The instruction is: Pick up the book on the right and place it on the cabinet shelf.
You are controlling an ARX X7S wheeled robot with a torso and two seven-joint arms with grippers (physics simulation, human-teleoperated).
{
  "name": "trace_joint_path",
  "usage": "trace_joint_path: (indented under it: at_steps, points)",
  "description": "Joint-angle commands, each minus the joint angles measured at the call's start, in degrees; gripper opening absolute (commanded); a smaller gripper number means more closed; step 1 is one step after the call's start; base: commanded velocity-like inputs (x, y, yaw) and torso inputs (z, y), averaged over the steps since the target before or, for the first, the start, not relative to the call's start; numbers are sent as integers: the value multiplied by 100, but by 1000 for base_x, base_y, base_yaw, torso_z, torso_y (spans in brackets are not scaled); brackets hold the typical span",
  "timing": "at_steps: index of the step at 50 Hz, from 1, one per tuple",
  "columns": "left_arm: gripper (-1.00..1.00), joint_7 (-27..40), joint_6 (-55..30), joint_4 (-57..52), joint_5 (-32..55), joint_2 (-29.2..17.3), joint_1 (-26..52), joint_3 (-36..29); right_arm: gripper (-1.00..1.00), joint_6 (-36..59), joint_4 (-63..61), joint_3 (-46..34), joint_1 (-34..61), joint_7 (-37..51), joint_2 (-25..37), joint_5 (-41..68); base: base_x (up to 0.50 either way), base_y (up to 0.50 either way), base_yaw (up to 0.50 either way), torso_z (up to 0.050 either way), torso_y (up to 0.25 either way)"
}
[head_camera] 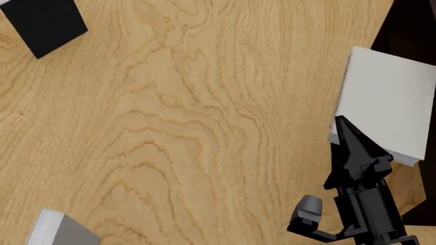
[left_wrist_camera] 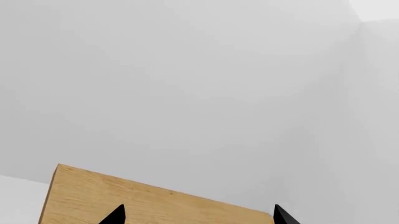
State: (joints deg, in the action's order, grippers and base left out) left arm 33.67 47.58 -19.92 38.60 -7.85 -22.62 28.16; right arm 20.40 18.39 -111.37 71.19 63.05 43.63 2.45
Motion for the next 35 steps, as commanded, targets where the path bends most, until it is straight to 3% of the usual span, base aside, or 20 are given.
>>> trace_joint_path:
  at_steps: [1,35]
  points:
    - [100,23,-9,-11,-28,-4,6,-7,-100,-2,349,208,-58,176,-39,-51,0,0,0,0,0]
    - [100,43,-54,60,-139,-21,99,-67,-100,-838,2160,629,-584,51,-545,492,0,0,0,0,2]
